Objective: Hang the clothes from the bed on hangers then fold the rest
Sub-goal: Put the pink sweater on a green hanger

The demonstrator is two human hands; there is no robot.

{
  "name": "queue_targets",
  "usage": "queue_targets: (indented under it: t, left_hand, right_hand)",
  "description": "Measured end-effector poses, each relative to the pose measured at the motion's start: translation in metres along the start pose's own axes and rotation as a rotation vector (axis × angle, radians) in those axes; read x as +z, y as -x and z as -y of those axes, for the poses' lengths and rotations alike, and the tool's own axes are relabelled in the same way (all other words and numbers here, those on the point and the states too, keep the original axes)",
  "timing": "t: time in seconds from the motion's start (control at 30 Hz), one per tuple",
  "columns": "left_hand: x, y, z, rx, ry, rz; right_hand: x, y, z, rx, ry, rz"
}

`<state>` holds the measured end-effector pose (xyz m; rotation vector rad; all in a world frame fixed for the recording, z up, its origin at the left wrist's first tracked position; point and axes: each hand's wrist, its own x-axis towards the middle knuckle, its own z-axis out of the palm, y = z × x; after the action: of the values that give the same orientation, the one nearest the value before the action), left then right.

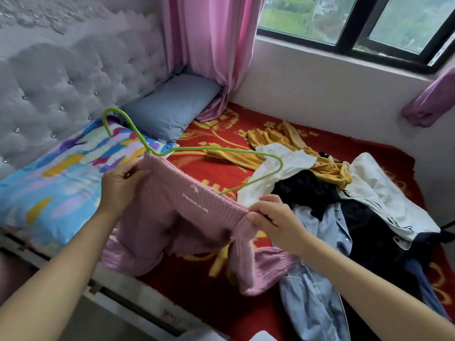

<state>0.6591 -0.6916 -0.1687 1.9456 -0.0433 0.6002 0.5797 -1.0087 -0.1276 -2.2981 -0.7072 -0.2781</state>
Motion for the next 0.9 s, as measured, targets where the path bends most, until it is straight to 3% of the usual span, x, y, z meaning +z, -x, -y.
queue_targets:
  t: [0.07,0.2,0.43,0.5,0.67,0.8,0.9]
  left_hand:
    - [-0.005,-0.004,-0.001,0.054,-0.049,0.035]
    - [-0.015,-0.009,-0.009,0.179,-0.132,0.078]
    - [-0.019,-0.018,-0.051,0.493,-0.323,0.228]
    - [-0.014,-0.016,-0.067,0.595,-0.328,0.261]
    - [0.023,-0.011,-0.117,0.759,-0.255,0.365]
    - [0.024,-0.02,-0.132,0.681,-0.185,0.365]
    - [0.026,-0.026,-0.132,0.615,-0.142,0.348]
  right_hand:
    - [-0.026,-0.012,0.004,-0.035,0.095,0.08]
    - [-0.082,-0.027,-0.001,-0.292,0.633,0.229]
    - [-0.128,-0.033,-0.004,-0.47,0.96,0.086]
    - [-0.13,-0.039,0.0,-0.437,0.848,0.06]
    - [-0.088,-0.059,0.022,-0.229,0.294,0.109]
    - [-0.083,-0.063,0.023,0.165,-0.078,-0.016]
    - [-0.082,-0.068,0.024,0.287,-0.223,-0.008]
